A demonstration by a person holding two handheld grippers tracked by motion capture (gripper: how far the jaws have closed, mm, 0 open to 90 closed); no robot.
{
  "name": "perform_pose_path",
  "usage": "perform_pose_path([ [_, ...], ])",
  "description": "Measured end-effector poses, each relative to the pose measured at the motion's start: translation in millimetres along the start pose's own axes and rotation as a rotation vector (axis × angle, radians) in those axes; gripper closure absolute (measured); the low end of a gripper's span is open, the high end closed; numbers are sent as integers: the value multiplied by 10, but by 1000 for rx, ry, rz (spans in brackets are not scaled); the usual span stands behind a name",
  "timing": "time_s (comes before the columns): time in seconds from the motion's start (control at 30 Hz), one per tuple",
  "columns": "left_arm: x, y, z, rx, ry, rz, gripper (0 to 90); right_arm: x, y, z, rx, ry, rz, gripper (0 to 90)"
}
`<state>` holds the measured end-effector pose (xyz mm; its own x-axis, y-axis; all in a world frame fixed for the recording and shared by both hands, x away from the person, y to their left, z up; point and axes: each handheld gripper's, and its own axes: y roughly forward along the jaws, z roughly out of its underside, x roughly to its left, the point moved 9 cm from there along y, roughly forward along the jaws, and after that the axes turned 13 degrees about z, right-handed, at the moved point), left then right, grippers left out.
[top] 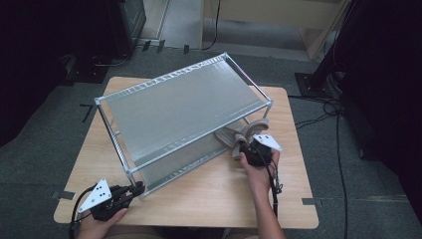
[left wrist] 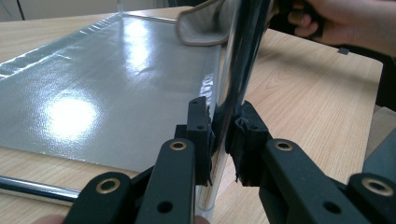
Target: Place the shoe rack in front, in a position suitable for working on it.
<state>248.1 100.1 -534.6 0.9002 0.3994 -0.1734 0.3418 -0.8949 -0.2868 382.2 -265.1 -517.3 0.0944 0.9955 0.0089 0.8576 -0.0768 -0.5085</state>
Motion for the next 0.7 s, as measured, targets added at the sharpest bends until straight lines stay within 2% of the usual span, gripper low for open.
perform_pose_path([
  [0.1, 2, 1, 1, 0, 0, 2, 793, 218, 24, 141, 24, -60, -45, 584],
  [0.2, -2, 6, 1, 0, -1, 3, 793, 515, -23, 266, 42, -133, -102, 583],
  [0.23, -2, 6, 1, 0, -1, 3, 793, 515, -23, 266, 42, -133, -102, 583],
  [0.27, -2, 7, 1, 0, -1, 4, 793, 626, -50, 305, 43, -160, -127, 583],
  [0.3, -3, 8, 1, 0, -3, 4, 793, 898, -139, 409, 53, -213, -196, 581],
  [0.37, -4, 8, 2, 0, -3, 5, 793, 1108, -215, 496, 53, -258, -252, 580],
  [0.4, -4, 8, 2, 0, -3, 5, 792, 1108, -215, 496, 53, -258, -252, 580],
  [0.43, -4, 9, 2, 0, -4, 4, 793, 1366, -328, 605, 55, -302, -325, 579],
  [0.5, -9, 11, 3, 1, -5, 4, 793, 1544, -423, 680, 64, -324, -381, 579],
  [0.53, -9, 11, 3, 1, -5, 4, 793, 1544, -423, 680, 64, -324, -381, 579],
  [0.6, -18, 15, 1, 5, -4, 3, 793, 1724, -537, 749, 64, -347, -442, 578],
  [0.63, -30, 21, -4, 5, -9, 8, 772, 1896, -668, 821, 62, -380, -514, 577],
  [0.67, -43, 25, -9, 4, -13, 10, 772, 1896, -668, 821, 62, -380, -514, 576],
  [0.7, -81, 27, -55, -17, 3, 4, 705, 1992, -747, 865, 57, -407, -556, 575],
])
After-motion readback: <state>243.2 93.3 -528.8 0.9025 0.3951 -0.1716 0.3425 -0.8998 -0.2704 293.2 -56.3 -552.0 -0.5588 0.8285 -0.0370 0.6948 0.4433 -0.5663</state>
